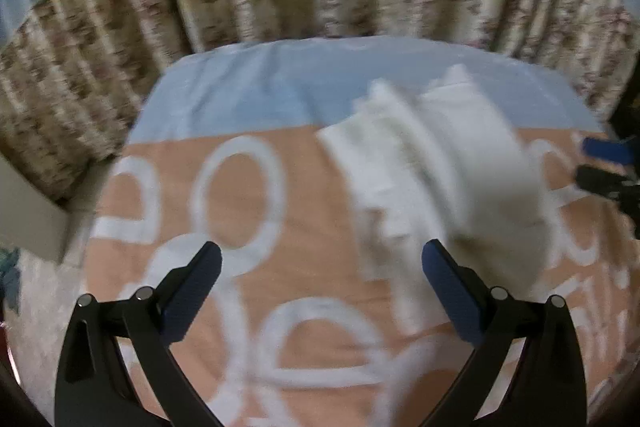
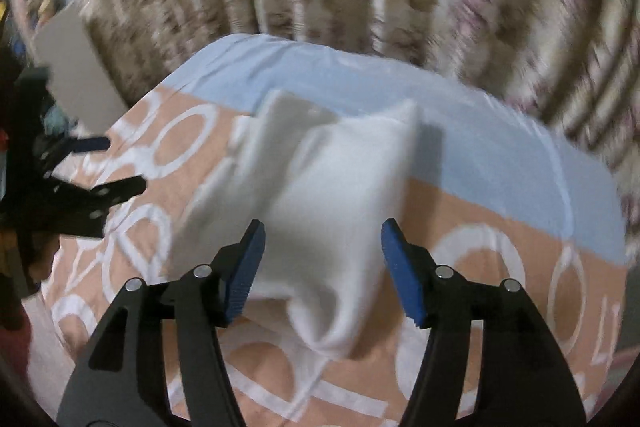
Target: Fold small clothes
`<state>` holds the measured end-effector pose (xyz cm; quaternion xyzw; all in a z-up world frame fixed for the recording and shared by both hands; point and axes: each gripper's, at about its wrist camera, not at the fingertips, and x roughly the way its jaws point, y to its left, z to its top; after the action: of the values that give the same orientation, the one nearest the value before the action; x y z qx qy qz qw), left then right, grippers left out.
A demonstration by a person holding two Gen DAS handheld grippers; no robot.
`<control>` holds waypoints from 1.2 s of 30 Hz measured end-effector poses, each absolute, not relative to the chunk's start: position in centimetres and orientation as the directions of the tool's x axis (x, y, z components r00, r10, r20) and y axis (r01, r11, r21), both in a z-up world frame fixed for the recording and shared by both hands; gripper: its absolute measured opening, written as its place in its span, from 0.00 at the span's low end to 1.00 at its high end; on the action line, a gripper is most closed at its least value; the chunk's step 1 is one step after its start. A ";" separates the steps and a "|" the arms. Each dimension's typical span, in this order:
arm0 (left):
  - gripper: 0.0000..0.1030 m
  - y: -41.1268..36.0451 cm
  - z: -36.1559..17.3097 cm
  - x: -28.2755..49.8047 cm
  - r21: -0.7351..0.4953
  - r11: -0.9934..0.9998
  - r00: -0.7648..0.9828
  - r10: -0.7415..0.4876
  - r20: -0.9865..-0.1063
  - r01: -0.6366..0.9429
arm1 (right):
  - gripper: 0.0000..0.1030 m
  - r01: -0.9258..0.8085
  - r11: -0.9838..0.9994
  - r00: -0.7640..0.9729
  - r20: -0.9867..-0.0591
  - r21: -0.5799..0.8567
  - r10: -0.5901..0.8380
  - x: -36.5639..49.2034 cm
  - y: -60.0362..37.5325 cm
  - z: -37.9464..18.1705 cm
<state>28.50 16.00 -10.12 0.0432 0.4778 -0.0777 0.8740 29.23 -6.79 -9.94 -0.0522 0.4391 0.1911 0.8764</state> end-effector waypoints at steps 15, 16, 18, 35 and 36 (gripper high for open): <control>0.55 6.5 -14.8 31.7 -0.067 0.931 0.359 -0.204 -0.911 0.358 | 0.29 -0.295 0.898 0.390 -0.816 0.328 0.426 31.8 -11.1 -17.0; 0.47 6.7 -15.3 32.0 -0.061 0.933 0.347 -0.192 -0.918 0.356 | 0.27 -0.304 0.896 0.386 -0.818 0.324 0.426 31.8 -11.0 -17.1; 0.37 7.1 -15.7 32.3 -0.056 0.933 0.336 -0.183 -0.924 0.355 | 0.22 -0.327 0.900 0.396 -0.823 0.287 0.406 31.6 -10.5 -17.0; 0.29 9.5 -15.9 28.0 0.071 0.884 0.386 -0.128 -0.913 0.462 | 0.04 -0.521 0.853 0.456 -0.856 -0.035 0.244 28.1 -6.0 -17.3; 0.34 9.6 -16.0 28.0 0.073 0.885 0.390 -0.128 -0.912 0.460 | 0.04 -0.519 0.853 0.461 -0.858 -0.054 0.227 28.2 -6.0 -17.7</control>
<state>28.00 9.56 -16.01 0.1594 0.5222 -0.1797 0.8183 28.18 -6.03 -17.72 -0.1559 0.4692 0.2219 0.8404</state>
